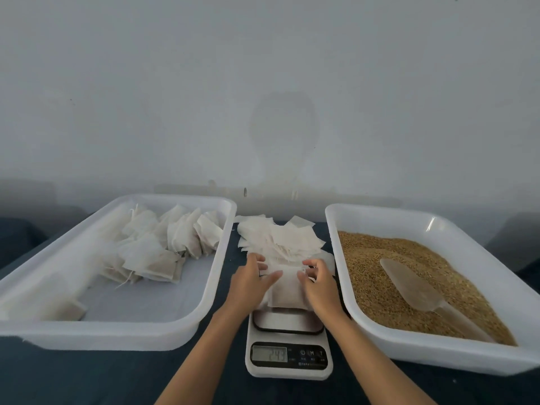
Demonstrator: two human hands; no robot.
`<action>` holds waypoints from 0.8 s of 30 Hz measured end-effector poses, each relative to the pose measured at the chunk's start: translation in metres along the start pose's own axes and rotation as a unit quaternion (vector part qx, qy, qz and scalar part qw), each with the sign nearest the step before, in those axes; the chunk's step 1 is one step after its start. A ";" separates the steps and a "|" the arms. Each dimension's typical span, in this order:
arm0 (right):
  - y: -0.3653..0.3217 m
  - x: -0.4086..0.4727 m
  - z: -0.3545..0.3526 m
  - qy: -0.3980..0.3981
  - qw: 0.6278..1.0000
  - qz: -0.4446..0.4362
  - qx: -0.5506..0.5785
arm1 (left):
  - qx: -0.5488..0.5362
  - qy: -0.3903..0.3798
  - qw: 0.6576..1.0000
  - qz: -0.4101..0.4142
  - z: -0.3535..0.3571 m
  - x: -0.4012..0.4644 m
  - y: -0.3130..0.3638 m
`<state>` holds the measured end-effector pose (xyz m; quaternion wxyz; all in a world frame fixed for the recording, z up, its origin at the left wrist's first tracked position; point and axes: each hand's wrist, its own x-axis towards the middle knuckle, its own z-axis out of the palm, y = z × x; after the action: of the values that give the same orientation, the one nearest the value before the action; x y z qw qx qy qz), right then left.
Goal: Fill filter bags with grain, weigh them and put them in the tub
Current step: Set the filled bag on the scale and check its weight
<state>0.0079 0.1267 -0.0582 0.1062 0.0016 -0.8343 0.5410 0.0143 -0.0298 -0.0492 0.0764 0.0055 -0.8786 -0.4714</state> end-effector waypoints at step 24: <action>-0.181 -0.044 0.164 -0.210 0.972 -0.033 0.097 | 0.192 0.218 0.948 -0.133 -0.225 -0.049 -0.029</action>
<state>0.0431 -0.1008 0.0328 -0.0540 0.1532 -0.7808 0.6033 0.0920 -0.2277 0.0431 0.2001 0.2389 -0.9057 -0.2874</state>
